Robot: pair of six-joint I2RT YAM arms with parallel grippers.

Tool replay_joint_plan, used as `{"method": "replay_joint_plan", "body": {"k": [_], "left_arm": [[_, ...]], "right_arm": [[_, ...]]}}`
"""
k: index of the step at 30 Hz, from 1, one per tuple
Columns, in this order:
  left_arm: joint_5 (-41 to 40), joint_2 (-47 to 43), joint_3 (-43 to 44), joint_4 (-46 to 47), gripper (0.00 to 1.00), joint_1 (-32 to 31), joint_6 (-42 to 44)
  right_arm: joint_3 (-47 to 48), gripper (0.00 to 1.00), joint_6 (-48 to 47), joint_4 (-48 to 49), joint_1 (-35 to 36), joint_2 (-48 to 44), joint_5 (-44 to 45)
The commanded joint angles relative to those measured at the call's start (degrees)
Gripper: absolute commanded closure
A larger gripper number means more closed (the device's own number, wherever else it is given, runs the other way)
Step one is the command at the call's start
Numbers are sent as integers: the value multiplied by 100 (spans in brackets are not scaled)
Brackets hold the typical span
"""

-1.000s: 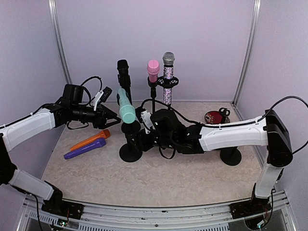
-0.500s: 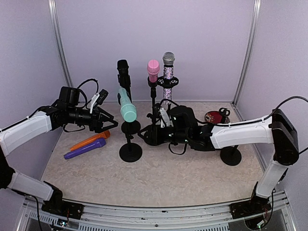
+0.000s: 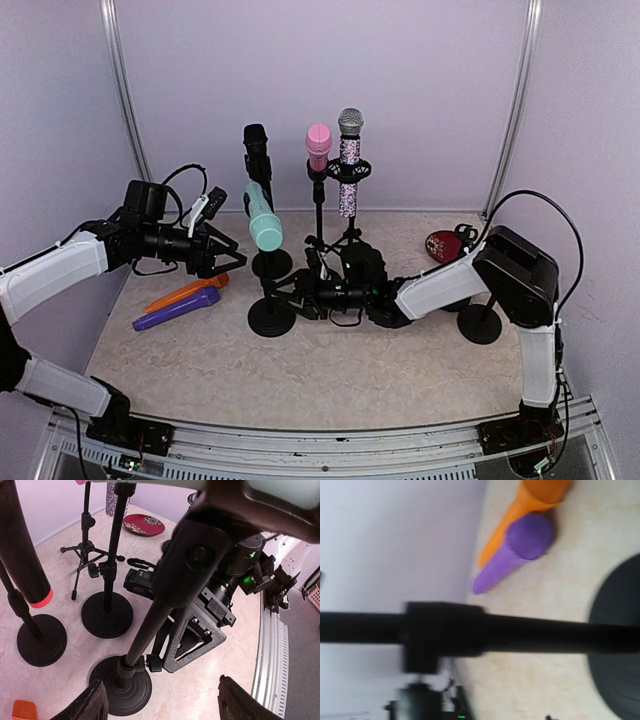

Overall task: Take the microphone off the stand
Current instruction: Unscrew the knob on the stand of the microphone stand.

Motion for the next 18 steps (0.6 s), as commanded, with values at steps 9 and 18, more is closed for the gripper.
{"method": "replay_joint_plan", "body": {"k": [9, 18], "left_arm": [[39, -30, 102, -53, 27, -29, 212], [-17, 51, 134, 1, 27, -118, 167]], "right_arm": [[548, 59, 1023, 1323, 40, 536, -221], [244, 78, 1115, 1568, 60, 463, -176]]}}
